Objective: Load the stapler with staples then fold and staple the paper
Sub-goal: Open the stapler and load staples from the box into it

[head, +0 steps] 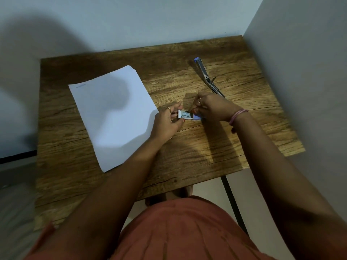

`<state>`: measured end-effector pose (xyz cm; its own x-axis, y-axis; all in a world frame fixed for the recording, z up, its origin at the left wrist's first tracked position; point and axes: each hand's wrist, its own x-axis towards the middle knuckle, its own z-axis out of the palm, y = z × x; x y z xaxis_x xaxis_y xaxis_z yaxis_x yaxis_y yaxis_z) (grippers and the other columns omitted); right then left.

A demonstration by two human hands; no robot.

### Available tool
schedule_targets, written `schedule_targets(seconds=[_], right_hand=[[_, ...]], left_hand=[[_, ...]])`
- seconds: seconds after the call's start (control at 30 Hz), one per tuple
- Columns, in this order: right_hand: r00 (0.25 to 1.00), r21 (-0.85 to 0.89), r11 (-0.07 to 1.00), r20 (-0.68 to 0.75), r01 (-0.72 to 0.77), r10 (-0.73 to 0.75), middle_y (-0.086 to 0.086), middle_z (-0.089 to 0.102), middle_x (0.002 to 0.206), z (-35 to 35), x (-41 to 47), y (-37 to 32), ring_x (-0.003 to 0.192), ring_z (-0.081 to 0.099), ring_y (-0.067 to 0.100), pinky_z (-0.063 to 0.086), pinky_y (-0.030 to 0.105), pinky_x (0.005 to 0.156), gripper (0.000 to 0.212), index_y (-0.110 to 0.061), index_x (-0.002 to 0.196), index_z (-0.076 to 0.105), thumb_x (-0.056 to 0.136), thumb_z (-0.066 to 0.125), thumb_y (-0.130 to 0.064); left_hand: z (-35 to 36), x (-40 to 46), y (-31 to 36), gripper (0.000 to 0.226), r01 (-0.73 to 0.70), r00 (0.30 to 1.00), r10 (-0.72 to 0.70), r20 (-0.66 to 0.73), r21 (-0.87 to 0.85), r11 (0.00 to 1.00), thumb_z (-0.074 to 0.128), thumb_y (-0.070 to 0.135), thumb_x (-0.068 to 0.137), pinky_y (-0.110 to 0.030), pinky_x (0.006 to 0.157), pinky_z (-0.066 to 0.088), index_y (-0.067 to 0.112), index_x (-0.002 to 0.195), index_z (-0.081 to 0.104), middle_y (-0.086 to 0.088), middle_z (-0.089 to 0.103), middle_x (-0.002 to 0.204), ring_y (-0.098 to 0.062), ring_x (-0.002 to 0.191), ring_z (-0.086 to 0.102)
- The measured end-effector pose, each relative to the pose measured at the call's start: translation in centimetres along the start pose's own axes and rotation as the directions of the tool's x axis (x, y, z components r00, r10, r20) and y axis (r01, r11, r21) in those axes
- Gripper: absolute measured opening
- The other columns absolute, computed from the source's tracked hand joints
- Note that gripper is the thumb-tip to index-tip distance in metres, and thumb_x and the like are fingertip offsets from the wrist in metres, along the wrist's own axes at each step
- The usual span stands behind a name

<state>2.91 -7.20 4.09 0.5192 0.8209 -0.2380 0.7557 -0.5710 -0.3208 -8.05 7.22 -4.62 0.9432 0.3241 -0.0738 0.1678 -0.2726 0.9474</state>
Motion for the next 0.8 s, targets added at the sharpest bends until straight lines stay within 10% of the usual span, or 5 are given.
schedule_targets(seconds=[0.57,0.8], right_hand=[[0.992,-0.374,0.921,-0.108,-0.107,0.071,0.007,0.065,0.107,0.9,1.4,-2.1,0.103,0.058,0.026,0.037,0.042,0.091,0.035,-0.018,0.104,0.068,0.089,0.054,-0.046],[0.991,-0.206,0.971,-0.07,-0.123,0.111,0.007,0.063,0.107,1.1,1.6,-1.9,0.1,0.059,0.025,0.046,0.04,0.085,0.03,-0.016,0.099,0.067,0.086,0.061,-0.042]], left_hand=[[-0.1,-0.2,0.4,0.063,0.02,1.0,-0.019,0.017,-0.022,1.0,0.071,0.001,0.079,-0.022,0.099,0.046,0.01,0.137,0.047,-0.006,0.061,0.129,-0.015,0.118,0.058],[-0.2,-0.3,0.6,0.063,0.007,1.0,-0.007,0.0,-0.033,0.999,0.07,-0.002,0.078,-0.016,0.098,0.044,0.008,0.136,0.048,-0.007,0.062,0.128,-0.008,0.115,0.056]])
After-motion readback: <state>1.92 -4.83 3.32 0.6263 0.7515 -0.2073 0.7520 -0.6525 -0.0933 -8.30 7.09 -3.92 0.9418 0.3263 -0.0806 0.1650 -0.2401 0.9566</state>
